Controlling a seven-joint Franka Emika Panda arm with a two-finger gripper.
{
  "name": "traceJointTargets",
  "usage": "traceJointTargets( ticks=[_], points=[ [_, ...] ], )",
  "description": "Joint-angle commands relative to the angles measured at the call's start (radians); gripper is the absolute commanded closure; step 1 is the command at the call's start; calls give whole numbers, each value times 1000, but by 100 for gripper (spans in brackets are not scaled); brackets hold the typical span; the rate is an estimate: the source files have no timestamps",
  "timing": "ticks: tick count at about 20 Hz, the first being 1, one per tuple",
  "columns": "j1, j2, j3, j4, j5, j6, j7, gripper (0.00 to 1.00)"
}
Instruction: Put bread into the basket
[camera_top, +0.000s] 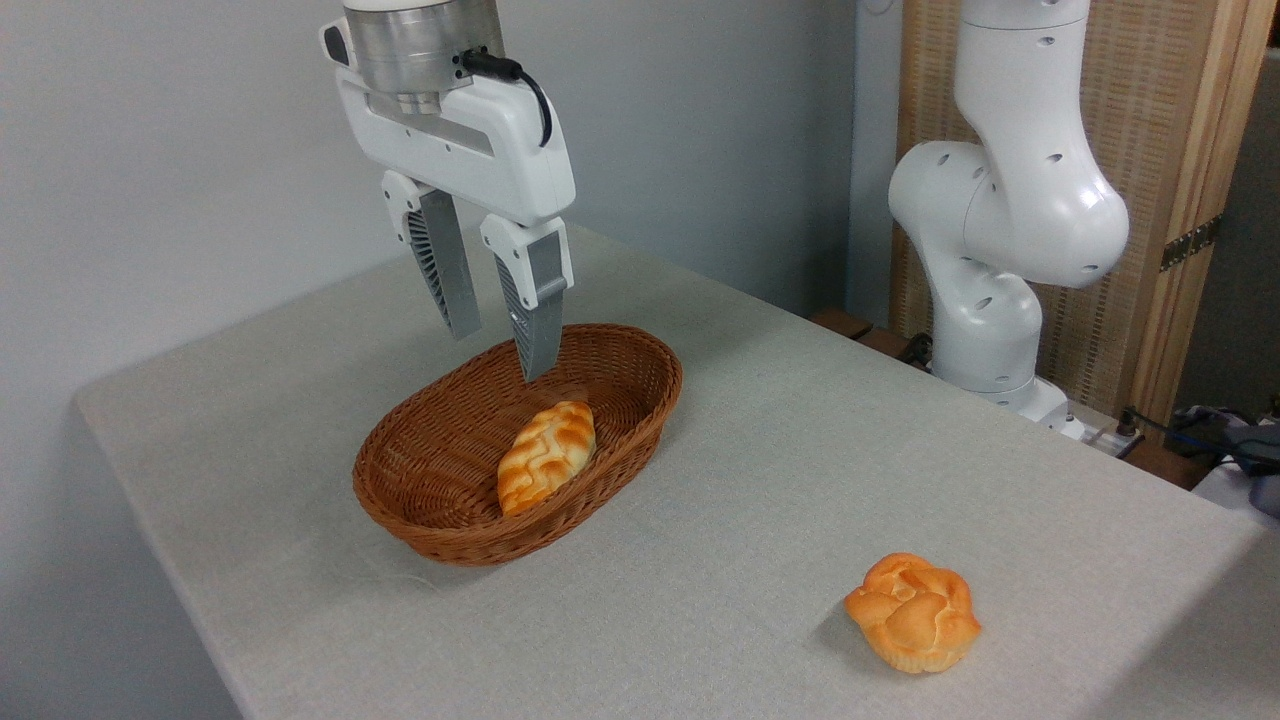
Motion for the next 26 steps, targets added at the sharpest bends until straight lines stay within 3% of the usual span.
traceJointTargets(
  ticks=[1, 16, 18, 22, 26],
  points=[
    [5, -9, -1, -17, -16, 5, -5, 0],
    [11, -99, 27, -159, -11, 11, 30, 0],
    [9, -138, 62, -196, -8, 14, 96, 0],
    [23, -234, 145, -286, -8, 15, 344, 0],
    [103, -285, 166, -357, -8, 15, 565, 0]
  ],
)
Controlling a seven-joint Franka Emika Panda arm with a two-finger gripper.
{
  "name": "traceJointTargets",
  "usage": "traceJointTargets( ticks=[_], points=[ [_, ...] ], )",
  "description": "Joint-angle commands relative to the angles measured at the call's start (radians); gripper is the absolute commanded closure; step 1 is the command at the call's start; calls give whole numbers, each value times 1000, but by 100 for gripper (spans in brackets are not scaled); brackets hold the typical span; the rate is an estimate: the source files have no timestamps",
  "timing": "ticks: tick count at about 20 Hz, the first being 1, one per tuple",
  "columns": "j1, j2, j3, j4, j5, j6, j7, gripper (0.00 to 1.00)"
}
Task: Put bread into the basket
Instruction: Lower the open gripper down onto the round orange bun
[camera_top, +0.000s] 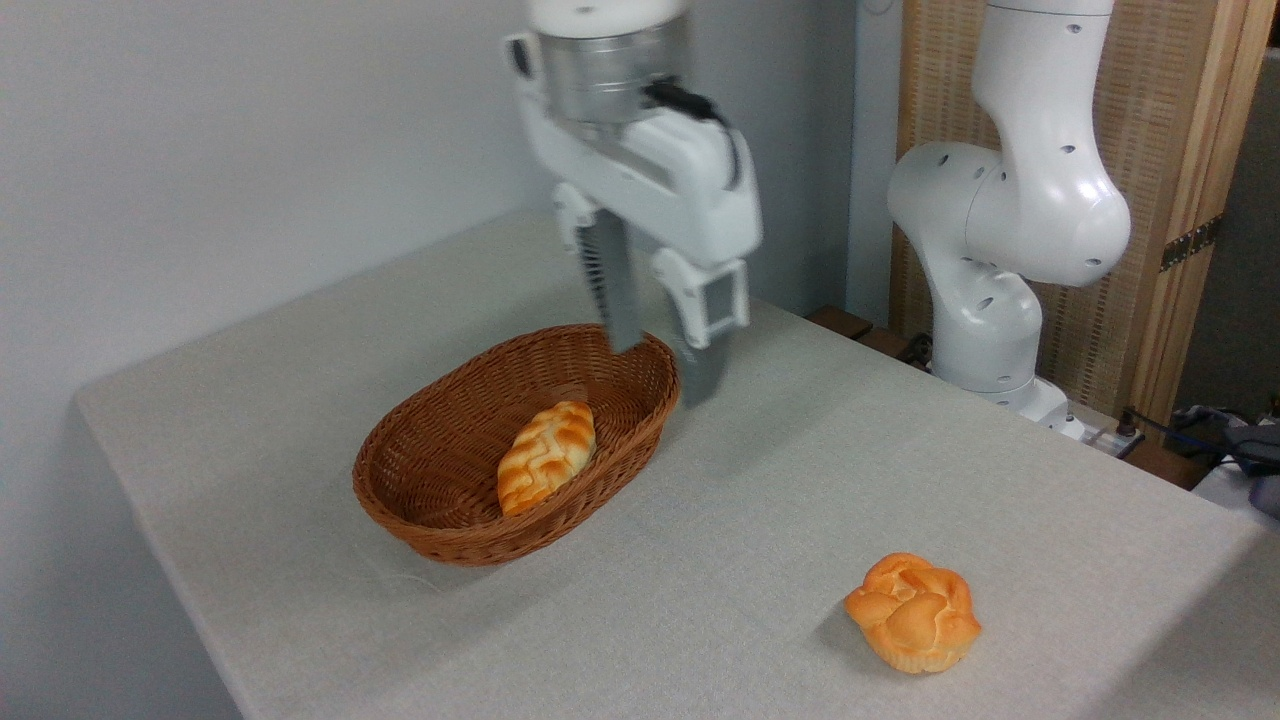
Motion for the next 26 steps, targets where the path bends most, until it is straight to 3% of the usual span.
traceJointTargets(
  ticks=[1, 4, 6, 8, 13, 15, 17, 21, 26],
  points=[
    [71, -75, 8, -114, -7, 17, 194, 0],
    [131, -92, 16, -191, 4, 31, 257, 0],
    [131, -95, 16, -223, 83, 61, 263, 0],
    [129, -95, 16, -233, 149, 74, 333, 0],
    [139, -102, 68, -329, 156, 209, 632, 0],
    [139, -102, 68, -366, 156, 258, 717, 0],
    [140, -99, 76, -383, 186, 295, 784, 0],
    [137, -94, 85, -444, 254, 370, 880, 0],
    [137, -89, 87, -487, 277, 417, 889, 0]
  ],
)
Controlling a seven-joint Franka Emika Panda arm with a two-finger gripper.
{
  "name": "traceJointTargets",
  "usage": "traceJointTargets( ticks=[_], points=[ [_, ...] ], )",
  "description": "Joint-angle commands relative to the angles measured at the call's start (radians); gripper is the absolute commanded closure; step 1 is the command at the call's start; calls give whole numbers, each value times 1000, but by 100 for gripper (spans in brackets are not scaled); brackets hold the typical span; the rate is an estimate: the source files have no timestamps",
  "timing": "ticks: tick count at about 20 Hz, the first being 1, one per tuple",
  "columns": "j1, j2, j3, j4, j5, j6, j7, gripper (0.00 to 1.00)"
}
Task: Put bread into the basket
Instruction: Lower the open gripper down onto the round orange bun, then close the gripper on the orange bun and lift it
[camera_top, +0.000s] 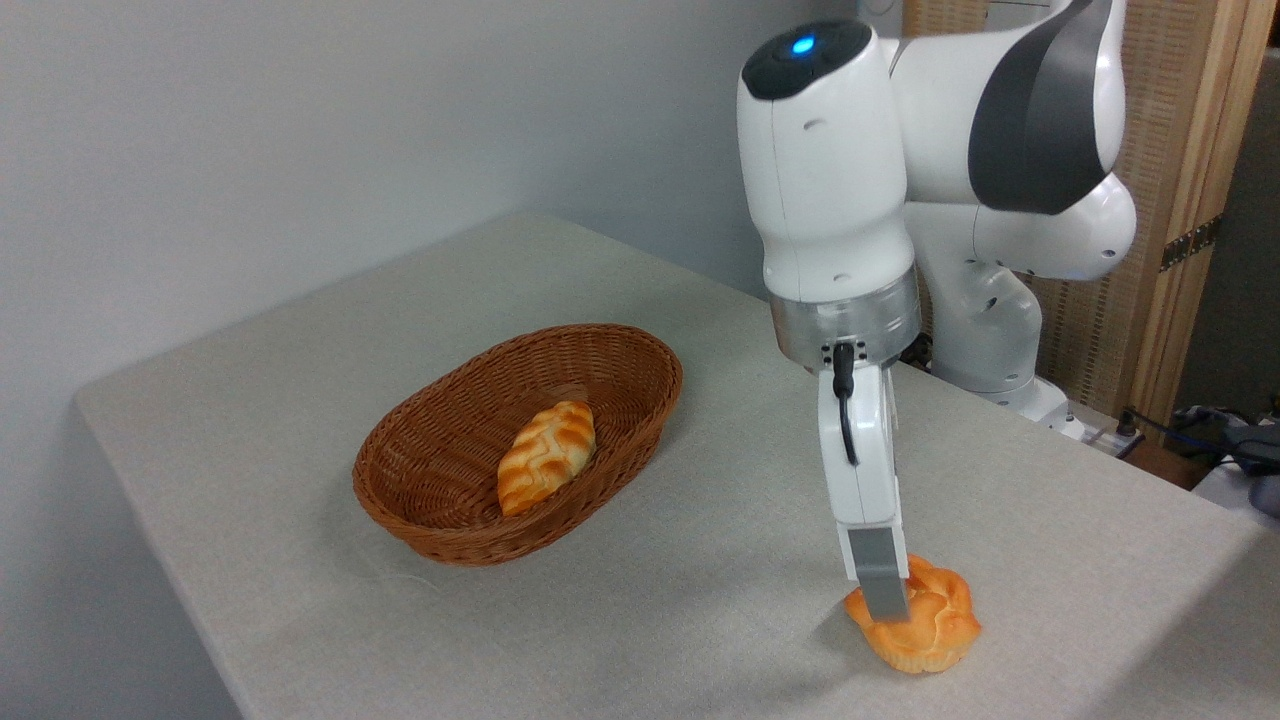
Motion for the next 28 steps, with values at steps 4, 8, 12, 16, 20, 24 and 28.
traceJointTargets(
  ticks=[4, 8, 12, 16, 20, 24, 28],
  points=[
    [-8, -10, 22, -60, 26, 114, 112, 0],
    [-8, -2, 54, -68, 26, 153, 182, 0],
    [-8, -2, 93, -89, 26, 153, 183, 0],
    [-8, -2, 94, -123, 26, 154, 183, 2],
    [-8, -2, 94, -123, 26, 153, 183, 44],
    [-8, -2, 96, -123, 26, 150, 234, 64],
    [-11, -2, 114, -123, 26, 150, 240, 74]
  ],
)
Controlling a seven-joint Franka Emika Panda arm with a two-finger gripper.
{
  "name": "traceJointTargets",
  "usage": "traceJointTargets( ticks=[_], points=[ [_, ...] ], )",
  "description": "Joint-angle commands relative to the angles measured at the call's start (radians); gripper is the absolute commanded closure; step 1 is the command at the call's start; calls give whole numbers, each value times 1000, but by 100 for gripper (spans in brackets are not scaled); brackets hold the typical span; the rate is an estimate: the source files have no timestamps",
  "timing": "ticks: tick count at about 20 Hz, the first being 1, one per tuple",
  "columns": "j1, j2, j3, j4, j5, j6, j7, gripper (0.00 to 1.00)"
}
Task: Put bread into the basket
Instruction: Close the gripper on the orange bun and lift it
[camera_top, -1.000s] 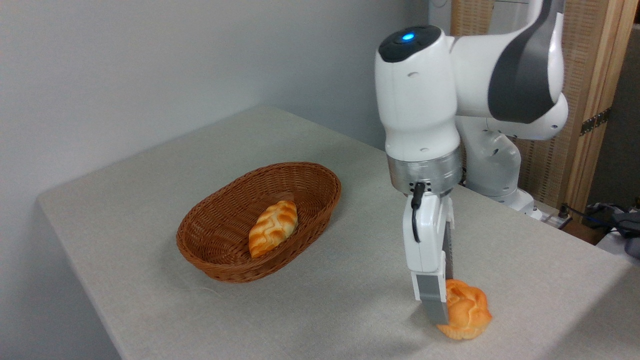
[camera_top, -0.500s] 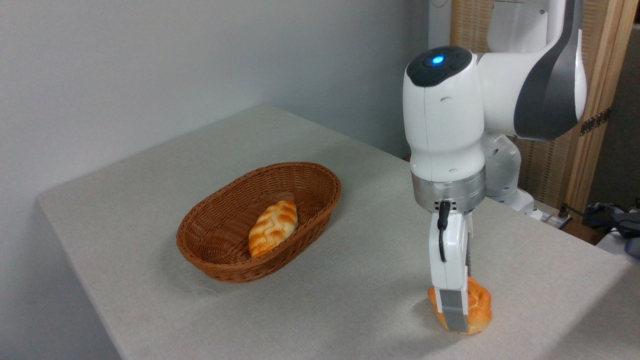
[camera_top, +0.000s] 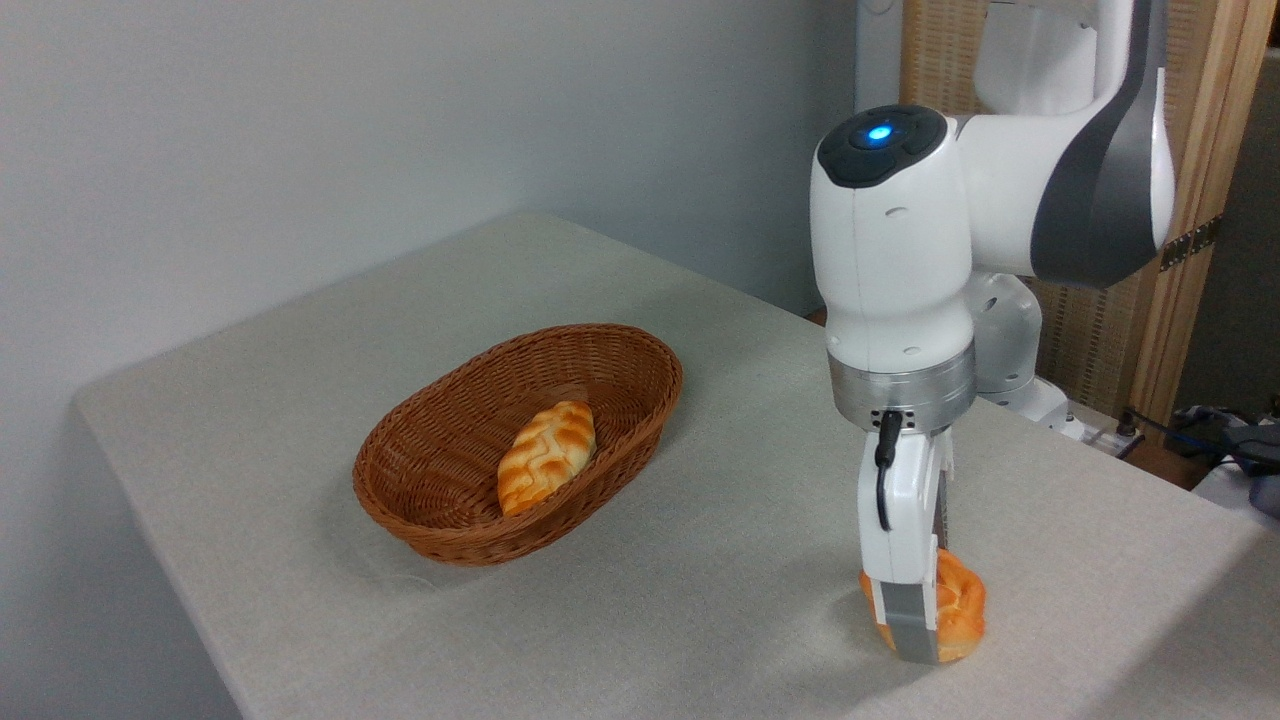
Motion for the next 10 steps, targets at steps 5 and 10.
traceJointTargets(
  ticks=[5, 10],
  points=[
    [-11, -8, 24, -11, 22, 20, 28, 74],
    [-14, -15, 22, -7, 19, 17, 21, 75]
  ],
)
